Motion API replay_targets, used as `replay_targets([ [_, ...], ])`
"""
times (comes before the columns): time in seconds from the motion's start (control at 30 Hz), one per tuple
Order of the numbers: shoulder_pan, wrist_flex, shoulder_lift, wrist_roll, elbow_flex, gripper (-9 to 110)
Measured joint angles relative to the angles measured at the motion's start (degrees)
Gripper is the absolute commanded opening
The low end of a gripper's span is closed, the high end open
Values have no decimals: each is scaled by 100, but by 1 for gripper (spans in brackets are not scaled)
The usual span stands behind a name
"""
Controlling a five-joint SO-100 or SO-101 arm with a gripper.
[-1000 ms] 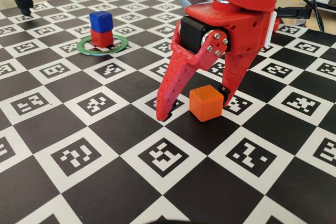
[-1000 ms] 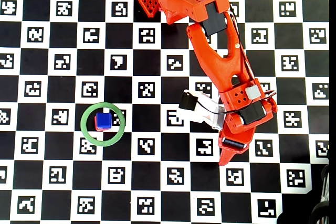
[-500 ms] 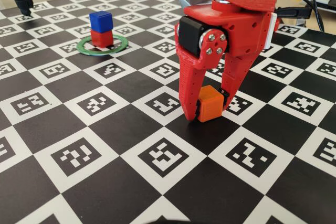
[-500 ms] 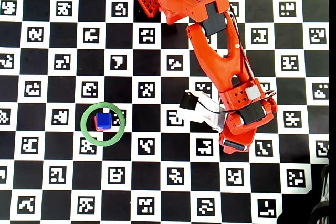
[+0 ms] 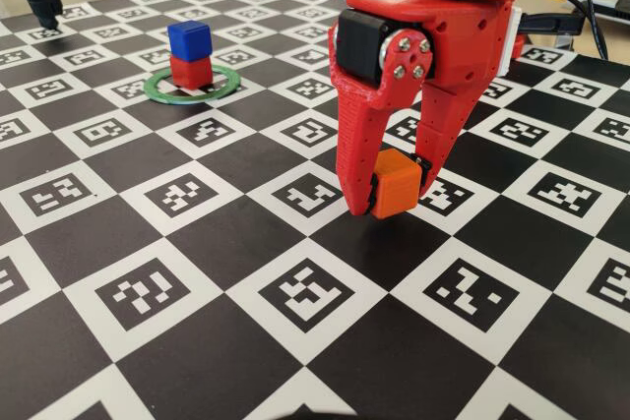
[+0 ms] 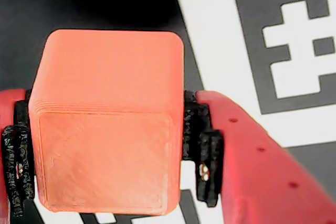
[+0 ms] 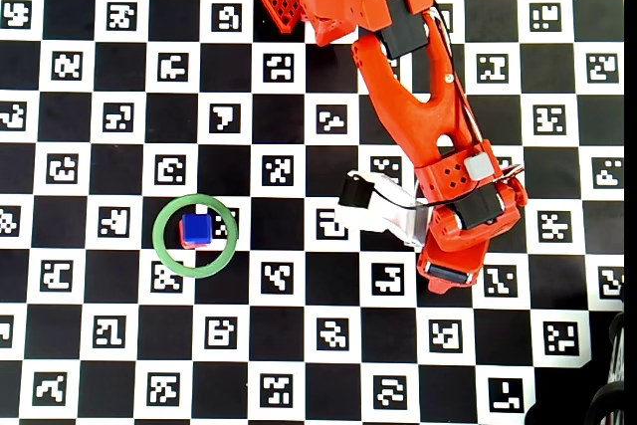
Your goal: Grab the red cube then put it in the green circle then put the blue cube on top and finally the orange cube on top
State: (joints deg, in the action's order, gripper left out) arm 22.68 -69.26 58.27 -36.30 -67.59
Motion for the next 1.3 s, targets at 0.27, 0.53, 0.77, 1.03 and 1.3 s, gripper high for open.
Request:
replay_targets([
  [0.27,-9,-1072,483,1257,44,5],
  [0.53,-519,-2118,870,2681,431,5],
  [0.77,-1143,-2549,1213,3621,431,3],
  [1.03,-2118,-2716,1213,4430,431,3],
  [1.3,-3138,-2839,1213,5203,624,4],
])
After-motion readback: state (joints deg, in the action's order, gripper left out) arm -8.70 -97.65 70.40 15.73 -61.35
